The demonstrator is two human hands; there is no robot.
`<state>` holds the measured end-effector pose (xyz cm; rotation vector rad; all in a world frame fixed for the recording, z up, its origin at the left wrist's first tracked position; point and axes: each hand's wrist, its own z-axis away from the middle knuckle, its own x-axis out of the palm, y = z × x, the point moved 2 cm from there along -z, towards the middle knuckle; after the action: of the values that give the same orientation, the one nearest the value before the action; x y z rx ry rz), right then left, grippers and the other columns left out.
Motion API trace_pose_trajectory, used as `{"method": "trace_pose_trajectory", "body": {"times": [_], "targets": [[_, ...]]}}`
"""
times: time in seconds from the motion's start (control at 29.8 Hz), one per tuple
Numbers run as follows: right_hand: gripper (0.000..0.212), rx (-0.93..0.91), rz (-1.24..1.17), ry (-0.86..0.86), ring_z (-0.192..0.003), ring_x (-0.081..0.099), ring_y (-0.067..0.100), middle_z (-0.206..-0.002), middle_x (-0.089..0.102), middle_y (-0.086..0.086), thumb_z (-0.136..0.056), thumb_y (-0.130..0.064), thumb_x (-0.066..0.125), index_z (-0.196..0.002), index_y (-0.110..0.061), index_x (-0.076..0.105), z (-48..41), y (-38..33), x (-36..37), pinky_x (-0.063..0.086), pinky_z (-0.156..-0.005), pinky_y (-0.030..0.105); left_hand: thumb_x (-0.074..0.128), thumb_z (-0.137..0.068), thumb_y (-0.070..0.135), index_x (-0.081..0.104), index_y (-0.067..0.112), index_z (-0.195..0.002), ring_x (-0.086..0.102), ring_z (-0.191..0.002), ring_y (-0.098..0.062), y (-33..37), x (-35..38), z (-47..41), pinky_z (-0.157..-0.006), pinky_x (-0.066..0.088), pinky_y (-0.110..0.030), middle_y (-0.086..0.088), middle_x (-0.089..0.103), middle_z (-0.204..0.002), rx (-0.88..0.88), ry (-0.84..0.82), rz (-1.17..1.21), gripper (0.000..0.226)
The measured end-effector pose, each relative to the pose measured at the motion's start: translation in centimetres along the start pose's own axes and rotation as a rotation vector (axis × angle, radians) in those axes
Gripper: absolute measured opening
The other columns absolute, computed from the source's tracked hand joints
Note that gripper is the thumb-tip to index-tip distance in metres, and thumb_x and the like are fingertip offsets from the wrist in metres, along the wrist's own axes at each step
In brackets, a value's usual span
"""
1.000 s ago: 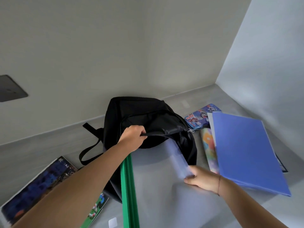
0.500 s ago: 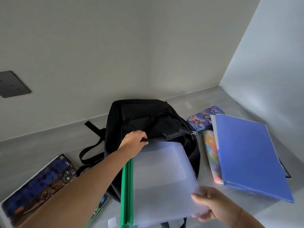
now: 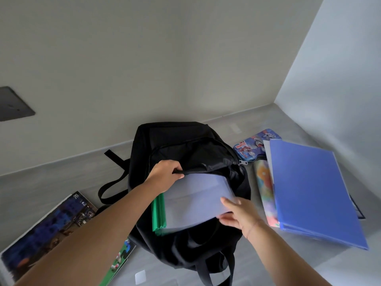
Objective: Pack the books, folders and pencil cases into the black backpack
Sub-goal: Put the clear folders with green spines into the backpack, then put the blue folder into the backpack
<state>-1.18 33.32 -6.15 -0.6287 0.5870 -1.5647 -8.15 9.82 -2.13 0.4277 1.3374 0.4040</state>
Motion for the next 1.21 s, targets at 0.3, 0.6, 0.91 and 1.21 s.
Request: {"method": "trace_pose_trajectory", "body": {"times": [0.3,0.6,0.91,1.21], "targets": [[0.006,0.113,-0.162,0.025,-0.054,0.069,0.023,-0.081,0.060,0.022,-0.093,-0.001,0.049,-0.096,0.004,0.050,0.3,2.3,4.0,0.059,-0.050,0.029,0.066,-0.086,0.026,0.067,0.017,-0.093,0.057,-0.077,-0.011,0.1,-0.1,0.1,-0.067,0.041,-0.021,0.006,0.061,-0.084,-0.008,0.004,0.016,0.011],[0.014,0.092,-0.154,0.264,-0.041,0.065,0.017,-0.045,0.065,0.005,-0.094,-0.003,0.041,-0.097,-0.001,0.055,-3.3,2.3,5.5,0.057,-0.063,0.028,0.062,-0.088,0.026,0.065,0.015,-0.098,0.059,-0.083,-0.012,-0.3,0.5,0.1,-0.073,0.045,-0.024,0.003,0.063,-0.094,0.023,-0.007,-0.045,0.014],[0.028,-0.258,0.089,0.305,-0.074,0.063,0.025,-0.076,0.062,0.009,-0.081,-0.010,0.068,-0.103,-0.002,0.052,-1.5,-0.6,-0.2,0.055,-0.082,0.042,0.070,-0.078,0.041,0.055,0.024,-0.119,0.043,-0.112,-0.010,1.1,3.1,0.8,-0.100,0.037,-0.030,0.010,0.051,-0.117,-0.002,0.089,0.123,0.047],[0.020,-0.504,0.256,0.502,-0.088,0.060,0.029,-0.096,0.064,0.014,-0.078,-0.002,0.068,-0.094,-0.011,0.060,-2.2,-3.8,-11.1,0.043,-0.077,0.029,0.066,-0.085,0.029,0.061,0.018,-0.110,0.052,-0.105,-0.008,9.4,7.9,1.0,-0.090,0.039,-0.021,0.005,0.058,-0.111,0.014,0.063,0.422,0.028]]}}
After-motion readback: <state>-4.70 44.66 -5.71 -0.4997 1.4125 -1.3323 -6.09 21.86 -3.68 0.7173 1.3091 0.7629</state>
